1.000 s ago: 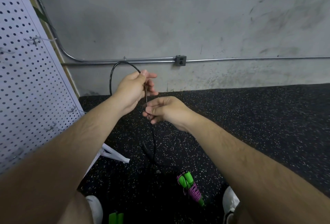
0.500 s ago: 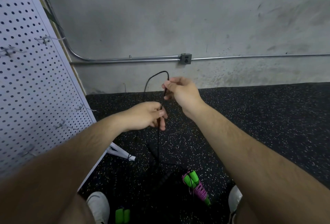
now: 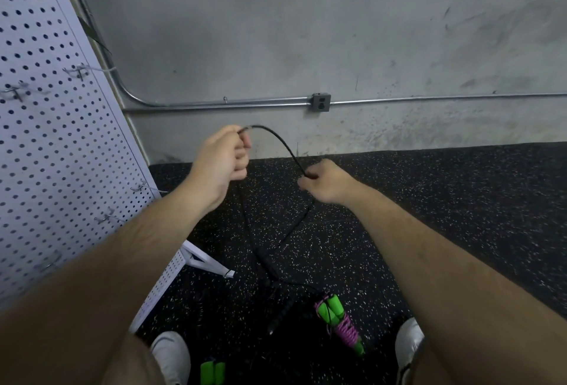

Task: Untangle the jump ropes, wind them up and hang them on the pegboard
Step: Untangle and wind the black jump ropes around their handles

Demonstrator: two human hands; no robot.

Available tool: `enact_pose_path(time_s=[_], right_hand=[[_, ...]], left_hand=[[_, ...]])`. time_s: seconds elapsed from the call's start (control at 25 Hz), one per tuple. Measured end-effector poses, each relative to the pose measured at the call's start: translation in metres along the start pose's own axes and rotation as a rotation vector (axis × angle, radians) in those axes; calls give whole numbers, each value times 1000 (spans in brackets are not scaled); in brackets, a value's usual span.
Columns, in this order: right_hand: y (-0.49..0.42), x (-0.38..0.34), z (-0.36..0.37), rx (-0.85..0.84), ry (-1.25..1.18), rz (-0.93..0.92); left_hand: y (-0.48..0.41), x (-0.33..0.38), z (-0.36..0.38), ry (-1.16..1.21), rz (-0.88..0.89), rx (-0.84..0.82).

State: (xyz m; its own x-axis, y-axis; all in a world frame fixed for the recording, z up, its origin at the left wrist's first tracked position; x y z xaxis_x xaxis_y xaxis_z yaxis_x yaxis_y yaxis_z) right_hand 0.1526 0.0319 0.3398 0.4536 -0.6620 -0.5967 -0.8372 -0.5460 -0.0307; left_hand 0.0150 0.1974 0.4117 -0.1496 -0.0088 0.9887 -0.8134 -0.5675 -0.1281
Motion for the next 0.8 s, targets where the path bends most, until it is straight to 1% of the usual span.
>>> enact_pose_path(time_s=[0.08,0.12,0.16,0.2,0.24,0.28,0.32,0.36,0.44,0.48,0.52,0.56,0.6,0.64,0.68,0.72,0.8], right_hand=[[3,19,7,-105,13,131],[5,22,7,-127,-27,177],[6,19,2,-117,-120,192],[5,10,-6,-85,-275,188],[4,-2,-16,-52,-480,171],[4,-18,-27,-27,-716,153],[4,-34,-38,-3,-944,141],[5,-48,-49,30,-1132,129],[6,-64,-64,123,-1353,120],[6,-66,-69,171,-1400,136],[8,-66,-74,221,-1421,163],[9,-62,-78,276,-1439,196],[10,-56,-82,337,-1467,226],[11,-49,-86,392,-1496,254],[11,-43,-88,424,-1521,284],[12,-38,-88,427,-1528,309],[17,-38,-78,315,-1436,341]], left_hand=[[-8,8,-18,138,25,85],[-12,8,-26,131,24,114],[-15,4,-32,43,10,130],[-16,-4,-33,-128,-16,120],[-16,-16,-30,-341,-44,74],[-14,-30,-25,-520,-71,-7],[-10,-46,-18,-632,-106,-120],[-5,-63,-9,-671,-156,-255],[10,-88,10,-573,-293,-499],[19,-92,18,-497,-339,-592],[26,-93,26,-405,-367,-651],[31,-92,33,-275,-392,-662],[34,-88,39,-122,-416,-632],[36,-83,43,10,-432,-574],[37,-79,46,80,-414,-515],[38,-74,49,89,-368,-464],[39,-65,54,80,-273,-379]])
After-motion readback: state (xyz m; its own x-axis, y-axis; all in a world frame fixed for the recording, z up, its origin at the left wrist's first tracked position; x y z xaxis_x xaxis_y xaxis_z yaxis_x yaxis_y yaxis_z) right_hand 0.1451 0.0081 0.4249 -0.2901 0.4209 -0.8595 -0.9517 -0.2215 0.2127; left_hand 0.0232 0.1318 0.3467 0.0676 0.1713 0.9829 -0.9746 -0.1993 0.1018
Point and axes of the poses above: each hand's wrist, its own y-axis away from the middle knuckle, its own z-axis out of the palm, x = y × z, the point moved 6 cm from there along -y, towards the middle knuckle, and after that the axes turned 9 degrees about x, right-handed, at the moved point
